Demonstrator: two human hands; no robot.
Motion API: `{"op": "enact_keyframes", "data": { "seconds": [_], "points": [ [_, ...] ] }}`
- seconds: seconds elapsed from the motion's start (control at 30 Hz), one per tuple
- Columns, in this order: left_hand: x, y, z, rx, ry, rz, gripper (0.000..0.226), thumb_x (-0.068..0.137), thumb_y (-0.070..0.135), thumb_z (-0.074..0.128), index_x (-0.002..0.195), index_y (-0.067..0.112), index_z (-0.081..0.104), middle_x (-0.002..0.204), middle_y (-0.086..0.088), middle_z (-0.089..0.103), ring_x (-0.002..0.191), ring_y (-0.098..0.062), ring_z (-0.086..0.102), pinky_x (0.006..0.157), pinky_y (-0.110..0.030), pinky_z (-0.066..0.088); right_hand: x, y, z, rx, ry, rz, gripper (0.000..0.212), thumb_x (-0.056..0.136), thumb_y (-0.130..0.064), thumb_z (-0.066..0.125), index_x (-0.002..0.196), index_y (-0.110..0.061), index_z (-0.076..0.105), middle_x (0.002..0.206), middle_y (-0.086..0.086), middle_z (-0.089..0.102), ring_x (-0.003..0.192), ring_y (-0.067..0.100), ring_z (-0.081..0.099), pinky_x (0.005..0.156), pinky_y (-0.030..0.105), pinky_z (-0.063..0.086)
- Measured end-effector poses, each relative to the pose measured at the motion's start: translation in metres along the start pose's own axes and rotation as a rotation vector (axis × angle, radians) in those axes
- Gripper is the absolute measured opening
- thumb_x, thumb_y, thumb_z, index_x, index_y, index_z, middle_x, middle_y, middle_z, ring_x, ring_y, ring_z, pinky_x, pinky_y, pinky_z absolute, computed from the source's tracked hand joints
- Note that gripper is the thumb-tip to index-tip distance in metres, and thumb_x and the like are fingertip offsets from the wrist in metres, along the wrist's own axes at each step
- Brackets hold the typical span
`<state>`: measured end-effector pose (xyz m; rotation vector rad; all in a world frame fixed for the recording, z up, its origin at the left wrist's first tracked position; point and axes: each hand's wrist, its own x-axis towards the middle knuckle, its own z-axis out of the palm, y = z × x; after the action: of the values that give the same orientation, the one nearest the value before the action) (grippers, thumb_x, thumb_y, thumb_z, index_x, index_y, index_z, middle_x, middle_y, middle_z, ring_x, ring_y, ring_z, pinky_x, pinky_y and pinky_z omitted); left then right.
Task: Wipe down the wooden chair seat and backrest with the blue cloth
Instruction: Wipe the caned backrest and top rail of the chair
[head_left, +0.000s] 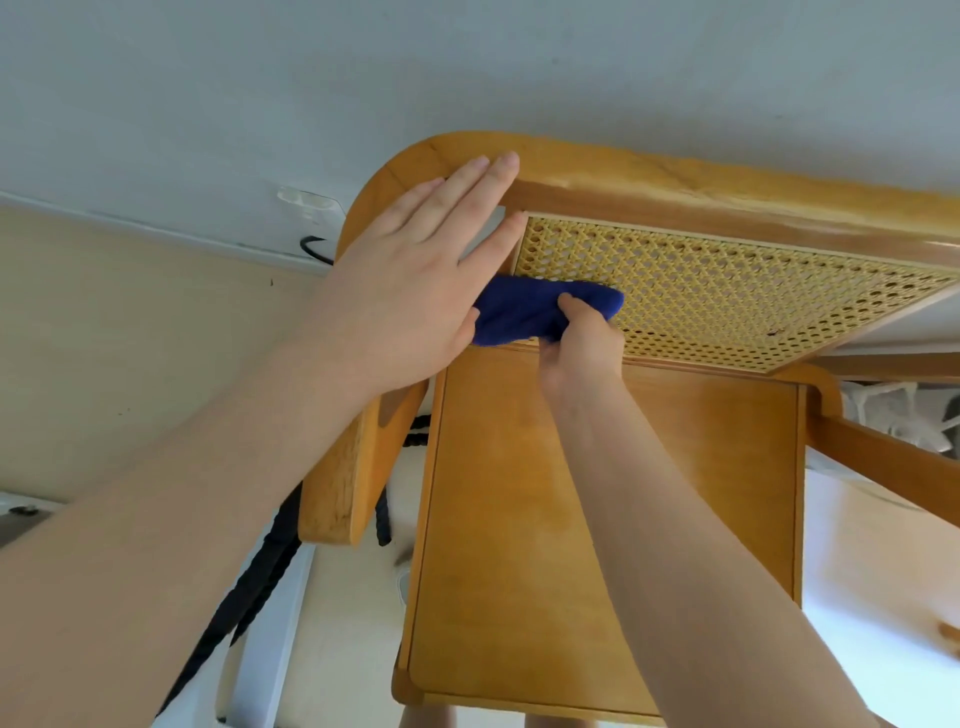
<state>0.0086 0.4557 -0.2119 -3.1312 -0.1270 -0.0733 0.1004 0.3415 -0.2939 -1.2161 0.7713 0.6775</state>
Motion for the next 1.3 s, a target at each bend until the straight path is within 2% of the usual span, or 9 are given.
{"op": "enact_keyframes", "data": {
  "seconds": [0.17,0.27,0.33,0.47,0.6,0.87,1.07,1.2,1.3],
  "points": [
    [-0.002,0.0,0.001,0.009,0.016,-0.001,0.066,0.078,0.007,0.061,0.139,0.002,0.037,0.151,-0.021,0.019,0.139,-0.034,0.022,0.11,-0.039,0.013,0.01,0.027,0.002,-0.398,0.213,0.067,0.039,0.092,-0.013,0.052,0.13,-0.009,0.046,0.125,0.011,0.058,0.107,0.028,0.058,0.08,0.033,0.045],
    [-0.002,0.001,0.002,0.006,0.019,-0.001,0.068,0.076,0.007,0.064,0.138,0.001,0.037,0.151,-0.021,0.02,0.138,-0.034,0.023,0.11,-0.04,0.014,0.012,0.029,-0.004,-0.469,0.116,0.202,0.042,0.095,-0.013,0.046,0.136,-0.004,0.041,0.139,0.015,0.048,0.108,0.025,0.054,0.079,0.027,0.038],
    [-0.002,0.001,0.002,0.003,0.023,-0.009,0.067,0.076,0.007,0.064,0.138,0.001,0.039,0.151,-0.02,0.021,0.138,-0.033,0.023,0.11,-0.039,0.015,0.011,0.022,-0.005,-0.437,0.109,0.194,0.042,0.093,-0.011,0.049,0.135,-0.004,0.042,0.132,0.016,0.052,0.106,0.027,0.057,0.076,0.029,0.041],
    [-0.002,0.003,0.001,-0.011,0.01,-0.05,0.064,0.075,0.002,0.064,0.135,0.001,0.042,0.151,-0.02,0.022,0.138,-0.034,0.025,0.109,-0.039,0.014,-0.008,-0.016,-0.003,-0.076,0.06,0.056,0.021,0.091,-0.005,0.053,0.112,-0.006,0.048,0.083,0.002,0.054,0.068,0.013,0.054,0.057,0.023,0.045],
    [0.003,0.012,-0.004,-0.057,-0.002,-0.127,0.069,0.076,0.003,0.065,0.139,0.003,0.037,0.149,-0.02,0.027,0.136,-0.036,0.027,0.108,-0.041,0.017,-0.022,-0.05,-0.003,0.124,0.037,-0.021,0.009,0.09,-0.002,0.053,0.09,-0.01,0.049,0.08,0.002,0.054,0.069,0.013,0.056,0.058,0.021,0.047],
    [0.036,0.042,-0.011,-0.05,0.116,-0.273,0.059,0.078,0.004,0.057,0.135,0.002,0.042,0.126,-0.024,0.048,0.118,-0.042,0.043,0.095,-0.051,0.037,0.01,-0.041,-0.027,-0.291,0.251,0.146,0.017,0.091,-0.014,0.057,0.099,-0.009,0.043,0.082,0.005,0.05,0.073,0.022,0.052,0.07,0.03,0.043],
    [0.062,0.082,-0.002,-0.107,0.208,-0.132,0.058,0.072,-0.001,0.061,0.129,-0.001,0.049,0.13,-0.021,0.05,0.12,-0.038,0.045,0.104,-0.047,0.031,0.003,-0.089,-0.052,0.082,0.116,-0.198,0.017,0.09,-0.005,0.053,0.078,-0.016,0.051,0.078,0.001,0.056,0.068,0.012,0.056,0.058,0.022,0.045],
    [0.072,0.103,0.007,-0.147,0.223,-0.12,0.054,0.069,-0.004,0.063,0.122,-0.001,0.054,0.12,-0.018,0.055,0.116,-0.034,0.048,0.107,-0.045,0.028,0.016,-0.098,-0.063,0.123,0.089,-0.19,0.015,0.091,-0.003,0.053,0.084,-0.017,0.053,0.086,0.002,0.06,0.081,0.019,0.063,0.067,0.028,0.051],
    [0.075,0.114,0.014,-0.141,0.235,-0.125,0.056,0.069,-0.007,0.061,0.124,-0.001,0.053,0.125,-0.021,0.052,0.121,-0.037,0.045,0.108,-0.047,0.026,0.043,-0.082,-0.087,-0.013,0.233,-0.056,0.022,0.092,-0.004,0.05,0.113,-0.01,0.051,0.116,0.01,0.061,0.105,0.029,0.06,0.08,0.033,0.049]
  ]
}}
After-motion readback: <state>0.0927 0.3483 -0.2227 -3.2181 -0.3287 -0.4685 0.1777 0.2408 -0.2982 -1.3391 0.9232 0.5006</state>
